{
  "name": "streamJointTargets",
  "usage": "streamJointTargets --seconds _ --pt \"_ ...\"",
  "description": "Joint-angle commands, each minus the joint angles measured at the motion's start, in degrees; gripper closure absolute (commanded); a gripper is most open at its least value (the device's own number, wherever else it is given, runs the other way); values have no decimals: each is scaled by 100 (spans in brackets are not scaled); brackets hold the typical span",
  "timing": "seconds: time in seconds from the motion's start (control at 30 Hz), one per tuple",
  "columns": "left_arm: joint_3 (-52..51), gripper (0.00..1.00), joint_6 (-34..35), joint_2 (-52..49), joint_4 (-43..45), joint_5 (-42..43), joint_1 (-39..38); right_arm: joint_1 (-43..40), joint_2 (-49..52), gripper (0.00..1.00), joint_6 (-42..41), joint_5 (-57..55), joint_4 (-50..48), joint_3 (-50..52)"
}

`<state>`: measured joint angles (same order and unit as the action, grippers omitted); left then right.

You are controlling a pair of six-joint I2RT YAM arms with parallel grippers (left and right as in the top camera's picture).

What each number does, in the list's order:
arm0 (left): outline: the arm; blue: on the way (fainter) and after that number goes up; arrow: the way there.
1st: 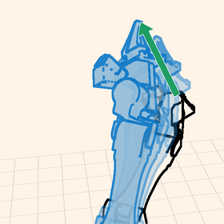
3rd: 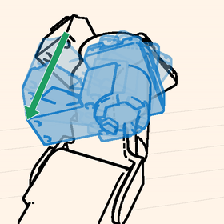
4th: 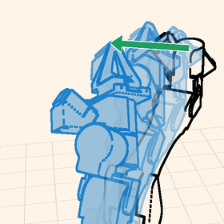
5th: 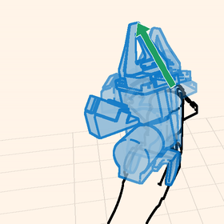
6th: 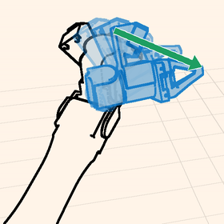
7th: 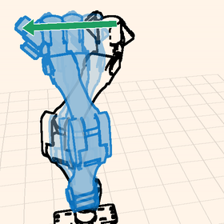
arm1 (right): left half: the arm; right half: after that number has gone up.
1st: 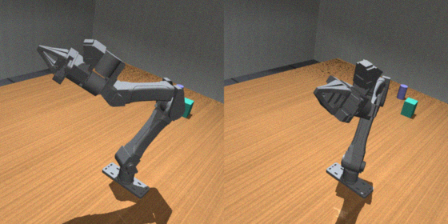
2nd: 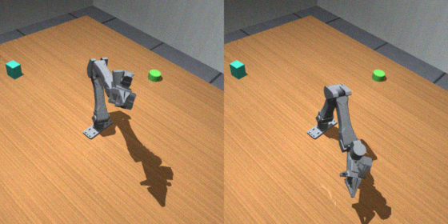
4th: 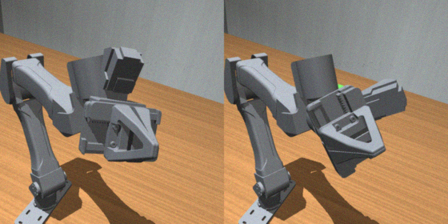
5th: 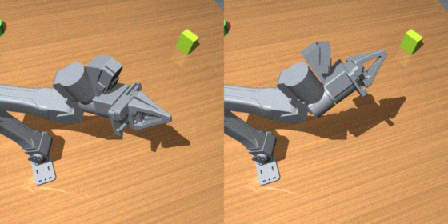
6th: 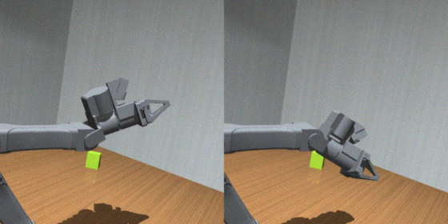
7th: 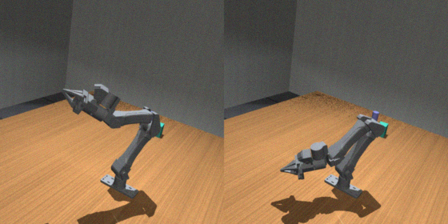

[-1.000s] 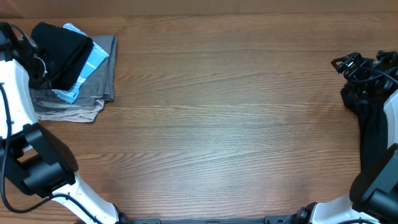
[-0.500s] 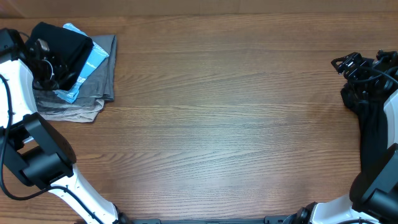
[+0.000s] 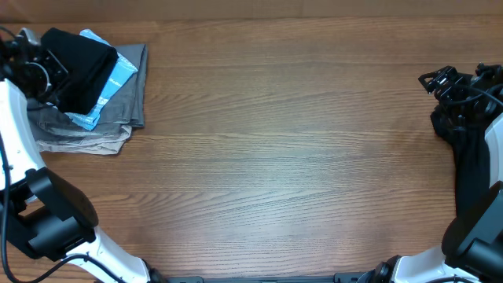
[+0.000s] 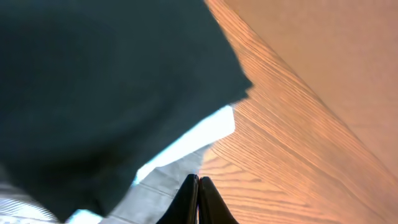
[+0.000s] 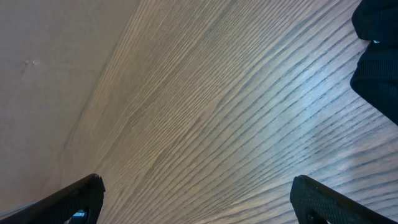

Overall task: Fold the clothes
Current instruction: 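Lower the black bundle onto the stack and release with the left gripper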

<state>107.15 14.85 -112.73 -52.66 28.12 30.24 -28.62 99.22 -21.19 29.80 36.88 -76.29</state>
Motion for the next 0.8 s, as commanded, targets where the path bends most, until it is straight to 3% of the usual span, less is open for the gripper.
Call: streamJointTargets --seconds 0.0,0.2,0.77 --pt "26 96 155 42 61 -667 138 0 -15 0 -7 28 -33 -26" --pt "24 96 184 -2 131 -1523 136 0 -15 0 -7 28 -33 -26" --pt "24 96 192 -739 -157 -1600 74 0 -15 0 -7 28 -33 -26"
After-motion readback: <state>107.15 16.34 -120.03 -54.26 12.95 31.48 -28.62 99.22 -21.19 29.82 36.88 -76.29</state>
